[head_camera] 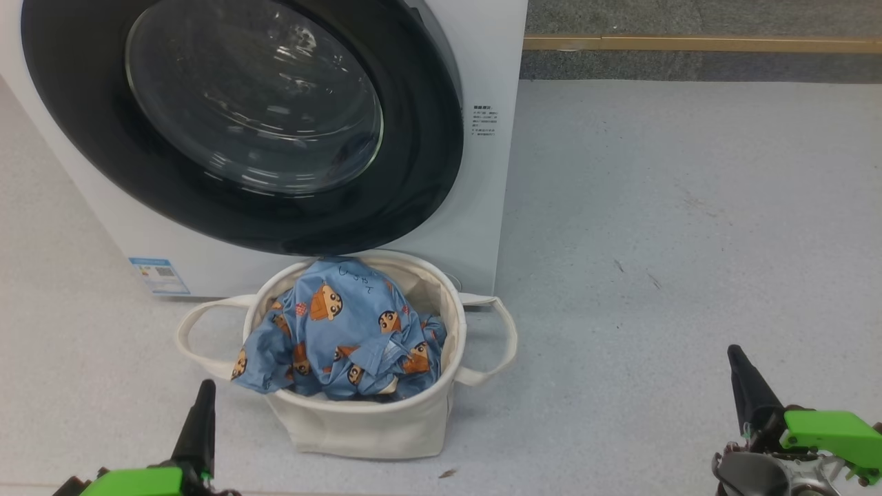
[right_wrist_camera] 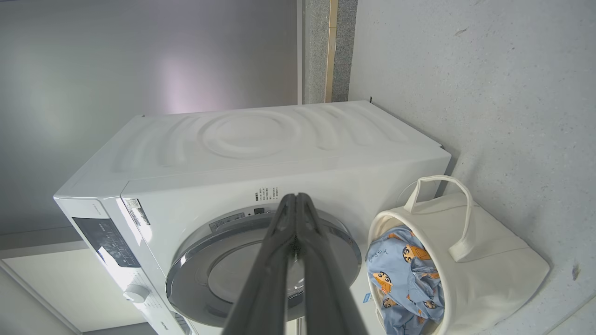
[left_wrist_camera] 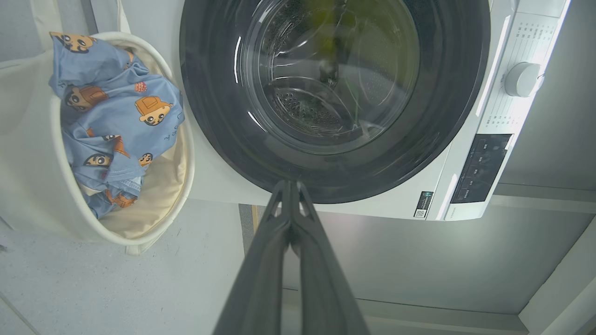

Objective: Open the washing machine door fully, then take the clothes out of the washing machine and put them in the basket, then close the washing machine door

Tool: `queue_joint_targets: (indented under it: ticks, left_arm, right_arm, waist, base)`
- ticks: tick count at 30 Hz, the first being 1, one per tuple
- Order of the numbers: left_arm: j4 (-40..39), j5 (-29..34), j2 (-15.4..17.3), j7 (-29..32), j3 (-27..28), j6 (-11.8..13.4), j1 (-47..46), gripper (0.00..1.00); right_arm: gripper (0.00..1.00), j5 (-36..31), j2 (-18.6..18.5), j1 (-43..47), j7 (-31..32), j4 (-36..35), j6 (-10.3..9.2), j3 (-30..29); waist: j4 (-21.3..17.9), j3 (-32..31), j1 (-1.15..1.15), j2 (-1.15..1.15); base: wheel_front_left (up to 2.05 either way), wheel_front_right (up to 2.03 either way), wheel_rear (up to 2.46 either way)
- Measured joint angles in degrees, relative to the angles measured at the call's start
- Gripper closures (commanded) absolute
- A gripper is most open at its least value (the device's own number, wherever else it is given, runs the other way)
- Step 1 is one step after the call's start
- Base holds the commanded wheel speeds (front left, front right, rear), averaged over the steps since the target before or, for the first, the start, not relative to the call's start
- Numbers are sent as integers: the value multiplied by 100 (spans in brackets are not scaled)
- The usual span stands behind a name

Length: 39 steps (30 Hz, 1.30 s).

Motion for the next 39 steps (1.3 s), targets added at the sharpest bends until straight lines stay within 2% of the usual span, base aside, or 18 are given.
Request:
queue_joint_targets:
  ticks: [39]
  left_arm:
    - [0,0,-1,0,2,0,0,100]
  right_arm:
    - [100,-36,37,0,18,2,0,-41]
  waist:
    - [0,0,0,0]
  base:
    - [0,0,0]
